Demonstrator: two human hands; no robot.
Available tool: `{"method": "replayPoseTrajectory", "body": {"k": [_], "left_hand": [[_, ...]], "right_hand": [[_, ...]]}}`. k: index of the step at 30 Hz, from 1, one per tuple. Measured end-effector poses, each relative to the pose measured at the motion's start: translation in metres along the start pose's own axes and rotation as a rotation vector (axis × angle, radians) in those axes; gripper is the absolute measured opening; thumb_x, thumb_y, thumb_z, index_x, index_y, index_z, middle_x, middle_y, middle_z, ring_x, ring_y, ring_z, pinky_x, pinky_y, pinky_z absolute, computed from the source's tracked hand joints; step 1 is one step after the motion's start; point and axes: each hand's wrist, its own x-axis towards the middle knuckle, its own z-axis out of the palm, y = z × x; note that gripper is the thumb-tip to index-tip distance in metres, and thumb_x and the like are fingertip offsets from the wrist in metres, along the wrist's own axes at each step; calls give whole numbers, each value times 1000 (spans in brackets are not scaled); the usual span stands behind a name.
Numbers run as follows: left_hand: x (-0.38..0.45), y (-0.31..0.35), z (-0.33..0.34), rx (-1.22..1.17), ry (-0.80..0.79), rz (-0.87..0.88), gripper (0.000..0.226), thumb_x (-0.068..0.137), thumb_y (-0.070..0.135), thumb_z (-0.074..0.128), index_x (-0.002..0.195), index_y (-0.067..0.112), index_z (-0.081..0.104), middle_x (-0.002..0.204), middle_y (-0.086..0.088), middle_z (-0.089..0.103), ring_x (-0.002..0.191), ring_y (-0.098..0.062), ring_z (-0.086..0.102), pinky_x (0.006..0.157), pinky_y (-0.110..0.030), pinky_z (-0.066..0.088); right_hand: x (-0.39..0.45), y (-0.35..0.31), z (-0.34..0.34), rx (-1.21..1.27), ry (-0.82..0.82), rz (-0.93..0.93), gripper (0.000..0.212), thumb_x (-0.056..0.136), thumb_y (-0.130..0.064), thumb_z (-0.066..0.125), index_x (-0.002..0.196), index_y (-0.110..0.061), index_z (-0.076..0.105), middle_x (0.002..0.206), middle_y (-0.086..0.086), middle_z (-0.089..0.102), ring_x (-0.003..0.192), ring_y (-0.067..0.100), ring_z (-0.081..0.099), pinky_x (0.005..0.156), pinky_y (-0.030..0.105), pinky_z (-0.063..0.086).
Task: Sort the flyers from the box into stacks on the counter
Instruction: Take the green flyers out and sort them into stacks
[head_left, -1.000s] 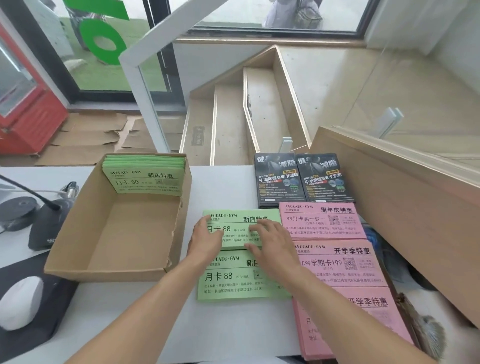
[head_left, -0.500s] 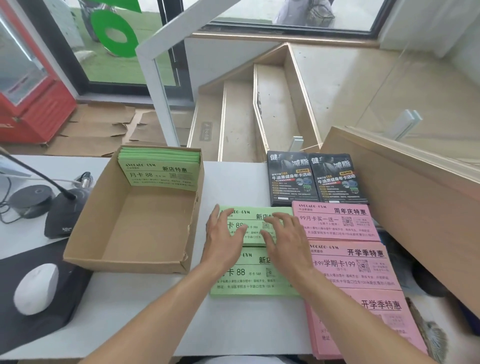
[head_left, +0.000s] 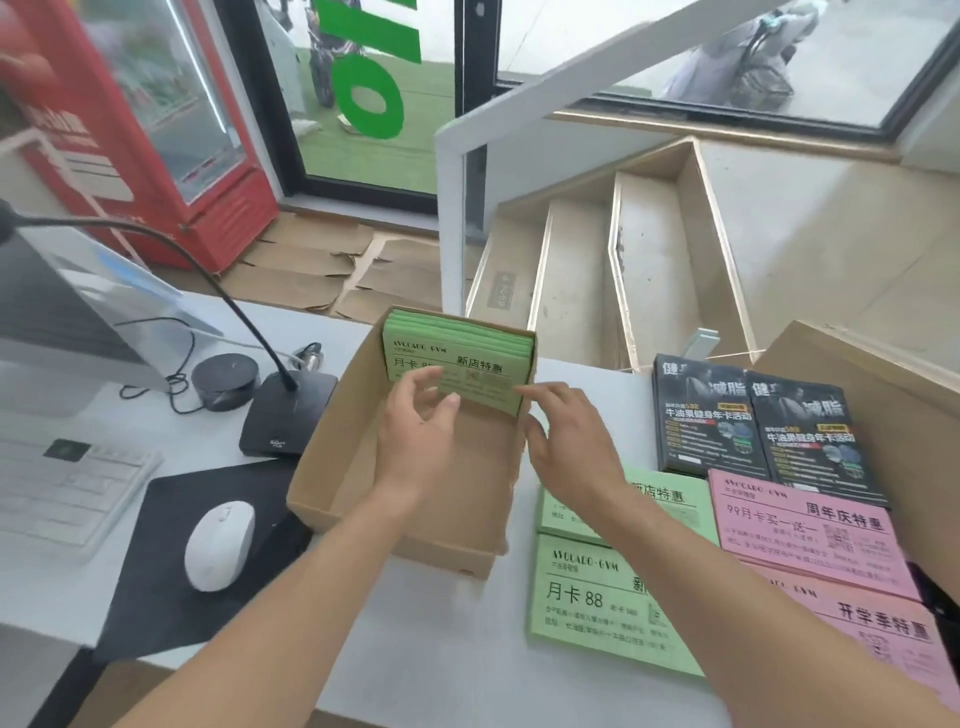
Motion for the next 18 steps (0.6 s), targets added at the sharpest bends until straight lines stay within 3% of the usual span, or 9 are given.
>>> {"method": "replayPoseTrajectory", "body": {"k": [5, 11, 18], "left_hand": [[61, -42, -31, 277, -104, -193, 53, 94, 27, 69, 143, 23, 50, 146, 2, 53, 134, -19, 49, 113, -38, 38], [103, -45, -20, 227, -229, -267, 69, 92, 28, 70, 153, 19, 38, 153, -1, 48, 138, -21, 47, 115, -35, 36], [110, -52, -1, 162, -281, -300, 69, 95, 25, 69, 154, 17, 36, 156, -3, 43, 143, -21, 41, 114, -31, 31]], "right_hand": [[54, -38, 26, -249, -146, -61, 55, 96, -14, 48, 150, -22, 44, 146, 0, 50, 132, 25, 41, 113, 33, 25], [99, -44, 43, -491, -231, -18, 64, 90, -23, 54, 152, -18, 35, 147, 5, 44, 134, 28, 39, 117, 38, 22], [101, -32, 55, -592, -205, -65, 67, 89, -23, 56, 152, -15, 36, 152, 6, 44, 139, 28, 41, 123, 47, 18]]}}
